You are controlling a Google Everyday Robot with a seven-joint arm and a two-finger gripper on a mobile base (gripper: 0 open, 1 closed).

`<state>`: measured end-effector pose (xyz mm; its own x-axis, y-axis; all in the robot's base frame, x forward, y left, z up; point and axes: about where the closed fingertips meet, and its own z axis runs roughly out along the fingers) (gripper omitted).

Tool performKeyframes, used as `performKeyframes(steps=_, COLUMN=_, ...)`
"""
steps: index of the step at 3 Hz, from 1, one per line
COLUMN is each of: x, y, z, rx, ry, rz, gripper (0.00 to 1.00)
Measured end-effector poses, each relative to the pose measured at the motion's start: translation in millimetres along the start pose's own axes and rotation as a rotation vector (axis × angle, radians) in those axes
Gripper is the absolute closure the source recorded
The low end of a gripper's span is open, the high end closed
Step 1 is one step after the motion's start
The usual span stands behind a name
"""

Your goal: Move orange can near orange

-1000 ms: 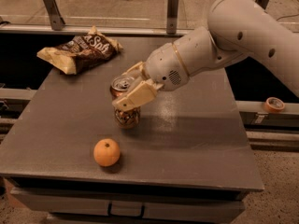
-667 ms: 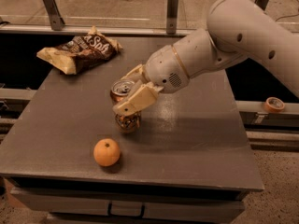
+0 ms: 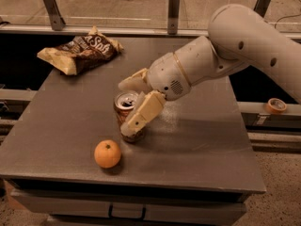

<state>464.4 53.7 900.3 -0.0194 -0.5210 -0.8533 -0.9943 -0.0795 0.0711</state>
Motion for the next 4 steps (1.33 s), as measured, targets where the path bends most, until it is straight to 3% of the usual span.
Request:
performKeyframes(steps=1, x=0.7, y=0.2, z=0.4, rx=0.0, ry=0.0, rz=0.002, gripper=0.0)
performKeyframes(steps=2, x=3.7, y=-18.5, z=-26.9, rx=0.083, ry=0.045, rz=-0.008, gripper=0.0)
performKeyframes(steps=3, x=-8.0, y=-48.1, z=-90.4, rx=0.241, ry=0.111, rz=-0.053, gripper=0.0)
performKeyframes(steps=4, x=-52.3, y=-75.6, z=-176.4, rx=0.473, ry=0.173, rz=-0.167, gripper=0.0)
